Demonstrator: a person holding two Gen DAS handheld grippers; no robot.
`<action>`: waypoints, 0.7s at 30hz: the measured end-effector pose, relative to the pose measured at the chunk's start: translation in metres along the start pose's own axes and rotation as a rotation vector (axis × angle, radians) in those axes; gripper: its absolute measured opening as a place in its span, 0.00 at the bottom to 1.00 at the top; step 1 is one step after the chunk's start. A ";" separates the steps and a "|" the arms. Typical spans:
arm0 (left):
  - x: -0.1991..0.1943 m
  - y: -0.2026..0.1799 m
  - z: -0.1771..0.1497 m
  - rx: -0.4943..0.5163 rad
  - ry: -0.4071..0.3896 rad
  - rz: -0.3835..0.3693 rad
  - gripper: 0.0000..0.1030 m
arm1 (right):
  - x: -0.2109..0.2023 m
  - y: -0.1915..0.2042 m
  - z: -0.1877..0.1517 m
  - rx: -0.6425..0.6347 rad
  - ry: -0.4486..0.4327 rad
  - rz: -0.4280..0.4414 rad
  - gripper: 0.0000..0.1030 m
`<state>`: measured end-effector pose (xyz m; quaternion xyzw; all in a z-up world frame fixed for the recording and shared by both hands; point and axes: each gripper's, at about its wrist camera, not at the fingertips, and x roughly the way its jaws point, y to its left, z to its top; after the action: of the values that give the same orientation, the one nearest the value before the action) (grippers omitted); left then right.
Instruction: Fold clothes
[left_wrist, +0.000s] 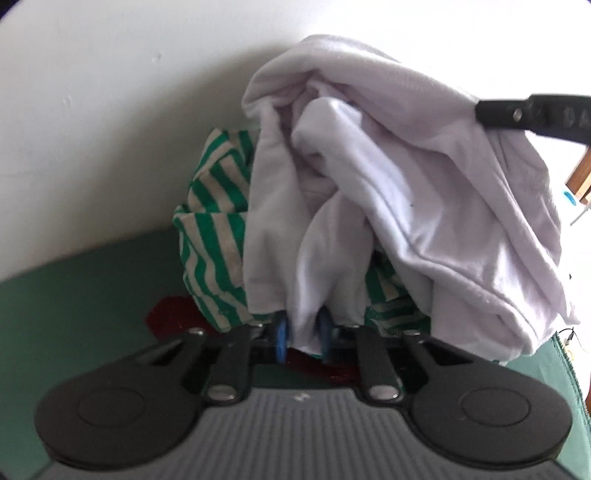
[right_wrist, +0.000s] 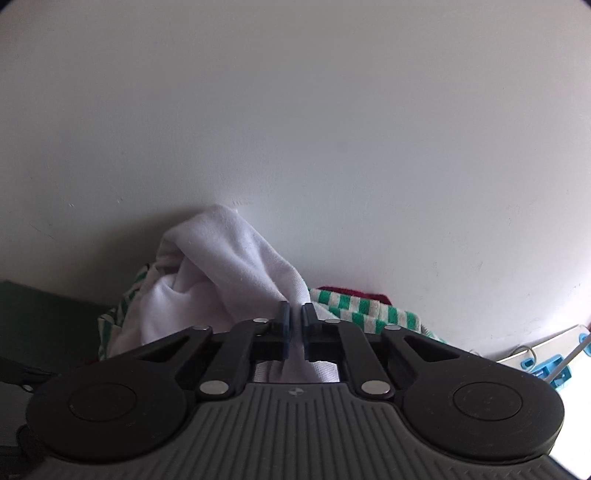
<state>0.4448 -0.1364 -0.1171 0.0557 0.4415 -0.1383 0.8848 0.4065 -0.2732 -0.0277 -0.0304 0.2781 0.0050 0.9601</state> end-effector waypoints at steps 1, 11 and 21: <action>-0.007 -0.001 -0.002 0.010 -0.020 0.006 0.10 | -0.008 -0.002 0.002 0.000 -0.018 -0.004 0.03; -0.088 0.003 -0.027 0.028 -0.154 0.140 0.06 | -0.121 -0.034 0.031 0.044 -0.186 0.013 0.00; -0.179 0.005 -0.068 -0.011 -0.214 0.115 0.06 | -0.279 -0.017 0.044 -0.024 -0.375 0.083 0.00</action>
<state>0.2918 -0.0821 -0.0155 0.0610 0.3415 -0.0903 0.9335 0.1949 -0.2851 0.1590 -0.0290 0.0951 0.0534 0.9936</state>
